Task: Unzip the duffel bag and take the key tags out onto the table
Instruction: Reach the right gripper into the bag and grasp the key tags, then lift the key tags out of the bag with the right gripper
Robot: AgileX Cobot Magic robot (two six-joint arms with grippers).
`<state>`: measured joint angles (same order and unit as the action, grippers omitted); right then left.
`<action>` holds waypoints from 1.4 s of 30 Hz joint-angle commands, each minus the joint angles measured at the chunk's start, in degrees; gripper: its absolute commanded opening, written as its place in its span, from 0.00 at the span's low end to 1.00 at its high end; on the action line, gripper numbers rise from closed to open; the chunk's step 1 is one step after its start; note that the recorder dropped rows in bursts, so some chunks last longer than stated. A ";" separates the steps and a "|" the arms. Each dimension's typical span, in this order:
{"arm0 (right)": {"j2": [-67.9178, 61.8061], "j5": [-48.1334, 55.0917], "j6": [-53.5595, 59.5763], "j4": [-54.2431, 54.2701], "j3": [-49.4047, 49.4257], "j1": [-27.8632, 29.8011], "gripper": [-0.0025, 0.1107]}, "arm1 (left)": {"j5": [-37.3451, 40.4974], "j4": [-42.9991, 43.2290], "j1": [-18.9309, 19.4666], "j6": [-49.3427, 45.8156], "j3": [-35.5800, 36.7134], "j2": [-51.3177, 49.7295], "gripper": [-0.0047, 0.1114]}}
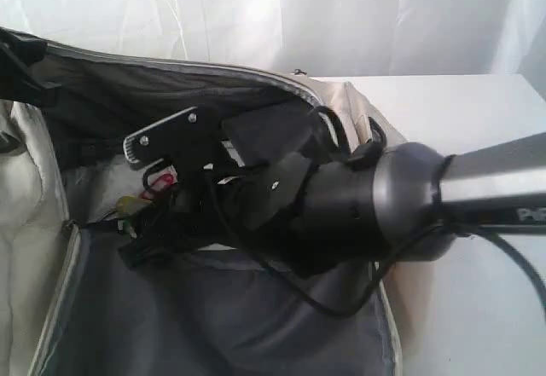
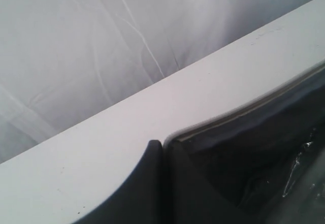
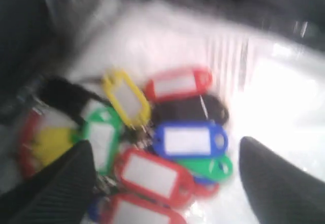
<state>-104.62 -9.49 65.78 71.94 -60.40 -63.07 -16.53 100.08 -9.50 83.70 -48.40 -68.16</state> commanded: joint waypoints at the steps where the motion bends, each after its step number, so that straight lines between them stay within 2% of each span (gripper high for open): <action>1: -3.72 0.62 -0.01 0.01 -0.90 0.38 0.71 | 8.02 -0.13 0.18 -0.04 -1.34 4.16 0.04; 5: -6.44 2.39 -0.24 0.01 -5.49 0.28 0.67 | 9.81 -0.13 0.18 -3.64 -1.48 3.35 0.04; 8: -9.52 3.34 -0.24 0.11 -9.83 0.28 0.56 | 10.21 -0.13 0.18 -4.41 -4.17 0.28 0.04; 12: -12.14 2.97 -0.45 0.22 -12.78 0.28 0.47 | 10.10 -0.13 0.18 -4.41 -7.75 -3.94 0.04; 22: -13.71 -5.47 -0.45 0.46 -14.36 0.28 0.02 | 8.57 -0.13 0.18 -4.41 -9.67 -8.44 0.04; 31: -8.44 -10.23 -0.47 0.46 -14.36 0.28 0.02 | 8.57 -0.13 0.18 -4.41 -9.55 -8.42 0.04; 42: 1.46 -10.56 3.49 0.46 -14.24 0.28 0.02 | 7.63 -0.13 0.18 -3.70 -9.56 -8.42 0.04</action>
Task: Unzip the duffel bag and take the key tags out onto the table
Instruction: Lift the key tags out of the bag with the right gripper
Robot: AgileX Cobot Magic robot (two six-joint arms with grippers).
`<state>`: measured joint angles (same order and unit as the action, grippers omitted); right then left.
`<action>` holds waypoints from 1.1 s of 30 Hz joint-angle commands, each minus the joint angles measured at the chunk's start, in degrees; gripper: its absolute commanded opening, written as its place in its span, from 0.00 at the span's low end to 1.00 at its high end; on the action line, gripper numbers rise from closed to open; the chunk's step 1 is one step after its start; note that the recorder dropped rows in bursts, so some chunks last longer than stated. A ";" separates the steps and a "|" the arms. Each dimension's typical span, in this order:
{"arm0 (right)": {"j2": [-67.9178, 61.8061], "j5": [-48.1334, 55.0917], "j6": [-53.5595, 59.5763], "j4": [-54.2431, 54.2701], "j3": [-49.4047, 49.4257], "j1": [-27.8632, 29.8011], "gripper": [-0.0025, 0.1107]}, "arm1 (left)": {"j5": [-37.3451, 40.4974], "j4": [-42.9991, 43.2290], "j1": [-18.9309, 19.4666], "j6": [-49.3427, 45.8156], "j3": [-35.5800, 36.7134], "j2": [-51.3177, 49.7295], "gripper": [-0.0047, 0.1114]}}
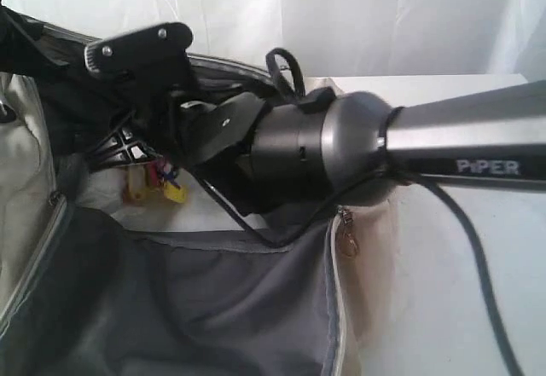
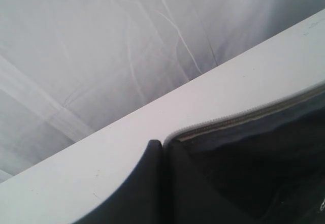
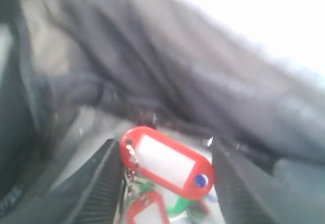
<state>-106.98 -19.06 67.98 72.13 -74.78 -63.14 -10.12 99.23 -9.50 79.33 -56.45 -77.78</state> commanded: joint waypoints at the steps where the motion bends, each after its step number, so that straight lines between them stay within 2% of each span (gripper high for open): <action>1: 4.81 -1.12 1.54 0.27 0.14 0.35 0.02 | 0.85 0.72 0.18 0.79 -1.51 1.20 0.04; 5: 8.14 -2.18 7.74 2.55 0.14 0.35 0.02 | 0.43 0.72 0.18 0.79 -1.51 1.20 0.04; 9: 11.27 -8.48 23.10 16.14 0.14 0.35 0.02 | 0.43 0.72 0.18 1.42 -1.51 1.20 0.08; 12: 13.35 -12.88 36.98 26.57 0.14 0.35 0.02 | 0.26 0.72 0.18 1.42 -1.51 1.20 0.21; 14: 14.55 -14.04 43.49 27.82 0.27 0.35 0.02 | -0.90 0.72 0.18 1.42 -1.51 1.20 0.33; 17: 17.51 -14.84 44.38 27.82 1.27 0.35 0.02 | -4.21 0.72 0.18 1.85 -1.51 1.20 0.52; 19: 19.72 -16.16 44.49 27.82 1.88 0.35 0.02 | -6.68 -2.34 0.18 1.85 -1.62 1.32 0.58; 24: 25.52 -23.71 49.82 27.82 3.13 0.35 0.02 | -12.49 -3.55 0.18 1.85 -1.62 4.13 0.56; 28: 32.32 -31.62 54.38 27.82 6.63 1.39 0.02 | -17.53 -2.91 0.18 3.29 -1.49 12.39 0.54; 31: 36.74 -34.29 54.38 27.82 11.22 5.71 0.02 | -18.35 0.72 0.18 15.49 -0.48 20.20 0.51; 33: 38.92 -34.29 54.38 27.82 14.60 7.91 0.02 | -20.29 0.72 0.18 17.10 0.66 24.64 0.50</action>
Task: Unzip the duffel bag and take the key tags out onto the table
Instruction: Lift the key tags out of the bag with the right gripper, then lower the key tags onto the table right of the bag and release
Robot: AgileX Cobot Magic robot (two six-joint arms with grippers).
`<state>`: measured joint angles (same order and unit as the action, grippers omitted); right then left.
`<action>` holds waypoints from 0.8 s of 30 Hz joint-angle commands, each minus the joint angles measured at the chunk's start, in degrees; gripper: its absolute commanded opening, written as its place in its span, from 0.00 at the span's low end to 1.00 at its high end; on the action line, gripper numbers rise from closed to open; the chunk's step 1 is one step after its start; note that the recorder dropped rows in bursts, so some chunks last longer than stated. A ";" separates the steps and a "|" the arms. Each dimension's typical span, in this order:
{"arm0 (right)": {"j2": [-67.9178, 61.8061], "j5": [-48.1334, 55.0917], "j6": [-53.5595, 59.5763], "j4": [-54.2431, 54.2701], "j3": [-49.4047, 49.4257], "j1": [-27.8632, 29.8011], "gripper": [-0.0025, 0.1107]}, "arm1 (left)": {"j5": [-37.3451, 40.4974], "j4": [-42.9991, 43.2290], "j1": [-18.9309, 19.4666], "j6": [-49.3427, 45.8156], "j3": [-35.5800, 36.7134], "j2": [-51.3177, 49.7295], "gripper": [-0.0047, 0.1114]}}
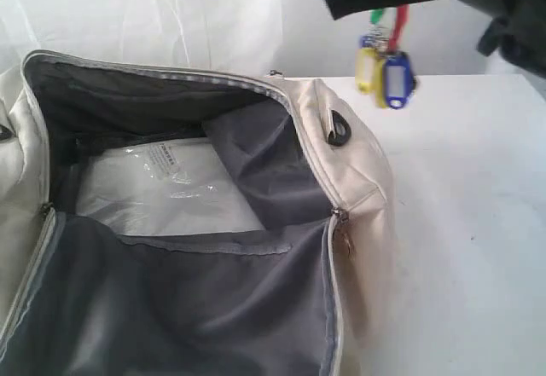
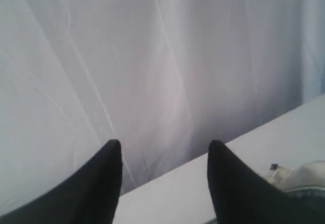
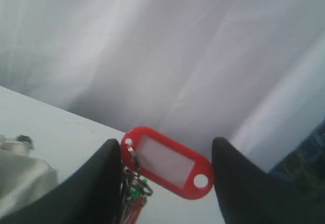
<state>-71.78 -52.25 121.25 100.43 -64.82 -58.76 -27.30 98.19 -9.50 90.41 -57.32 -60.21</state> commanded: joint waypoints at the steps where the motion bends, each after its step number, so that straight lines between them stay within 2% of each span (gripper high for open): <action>1: 4.39 -1.20 1.12 -0.48 6.97 4.61 0.02 | -4.88 1.76 0.18 6.13 1.98 9.07 0.48; 4: 4.26 -1.35 -0.91 -0.48 12.44 6.67 0.02 | -10.38 1.76 0.18 6.13 3.28 13.05 0.45; 7: 4.26 3.26 -8.21 -0.48 19.45 9.11 0.02 | -16.57 1.76 0.18 6.23 4.58 16.29 0.45; 10: 3.47 5.19 -11.67 -0.48 23.57 11.83 0.02 | -19.43 1.76 0.18 6.23 4.69 17.82 0.45; 18: -4.17 16.24 -14.34 -0.48 28.25 16.56 0.02 | -20.74 1.76 0.18 6.23 4.69 19.51 0.45; 24: -10.79 16.46 -25.86 -7.00 28.25 16.70 0.02 | -20.74 1.76 0.18 6.23 4.69 19.51 0.45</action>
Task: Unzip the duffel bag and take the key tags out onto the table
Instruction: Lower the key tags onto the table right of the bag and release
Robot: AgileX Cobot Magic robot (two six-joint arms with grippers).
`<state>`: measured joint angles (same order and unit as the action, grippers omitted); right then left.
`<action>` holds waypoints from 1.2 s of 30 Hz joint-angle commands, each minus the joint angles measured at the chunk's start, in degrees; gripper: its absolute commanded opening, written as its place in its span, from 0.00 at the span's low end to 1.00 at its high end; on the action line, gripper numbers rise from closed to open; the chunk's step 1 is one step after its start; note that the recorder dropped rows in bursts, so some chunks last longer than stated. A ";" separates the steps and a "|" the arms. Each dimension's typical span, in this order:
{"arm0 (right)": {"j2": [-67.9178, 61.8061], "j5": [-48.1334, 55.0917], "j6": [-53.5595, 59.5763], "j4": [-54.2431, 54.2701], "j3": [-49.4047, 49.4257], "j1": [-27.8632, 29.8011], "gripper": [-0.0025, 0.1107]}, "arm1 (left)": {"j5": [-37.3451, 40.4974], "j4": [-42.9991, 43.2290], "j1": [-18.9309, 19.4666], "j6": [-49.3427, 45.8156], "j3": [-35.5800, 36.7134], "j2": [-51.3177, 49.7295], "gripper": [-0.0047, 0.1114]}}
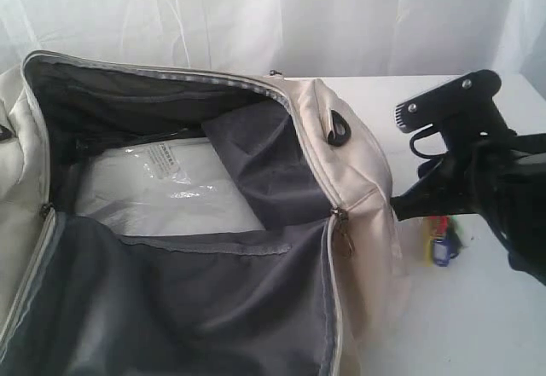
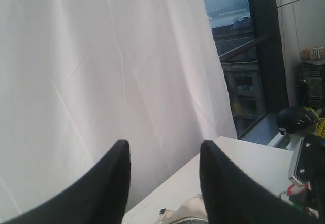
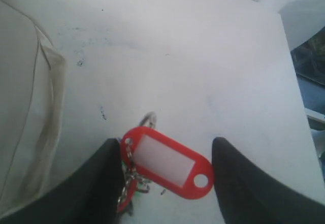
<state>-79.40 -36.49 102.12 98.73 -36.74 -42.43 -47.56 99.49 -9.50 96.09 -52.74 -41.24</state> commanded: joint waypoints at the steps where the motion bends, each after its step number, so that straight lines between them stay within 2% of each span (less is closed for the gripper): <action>1: -4.13 0.70 -8.01 -6.55 0.18 0.36 0.02 | -0.48 0.46 0.18 0.55 0.11 0.54 0.45; 7: -8.72 -0.96 -11.14 -10.86 0.18 0.36 0.02 | -0.61 0.46 0.18 0.55 0.11 0.54 0.45; 12: -11.57 -7.14 -12.45 -10.84 0.18 0.36 0.02 | -0.61 0.46 0.18 0.55 0.11 0.54 0.45; 19: -12.13 -7.06 -13.95 -10.73 0.18 0.36 0.04 | -0.68 0.46 0.18 0.55 0.11 0.54 0.45; 23: -12.13 -6.96 -14.13 -10.73 0.18 0.36 0.18 | -0.80 0.46 0.18 0.55 0.11 0.54 0.45; 30: -12.13 -14.45 -22.99 -9.16 0.18 0.36 0.61 | -0.90 0.46 0.18 0.55 0.11 0.54 0.45; 32: -11.89 -14.59 -22.72 -8.26 0.18 0.36 0.65 | -0.90 0.46 0.18 0.55 0.11 0.54 0.45; 36: -11.52 -12.51 -22.48 -7.09 0.18 0.26 0.65 | -0.90 0.46 0.18 0.55 0.11 0.54 0.45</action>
<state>-91.51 -49.70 80.08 91.06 -36.74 -42.34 -47.93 99.49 -9.50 96.34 -52.60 -41.24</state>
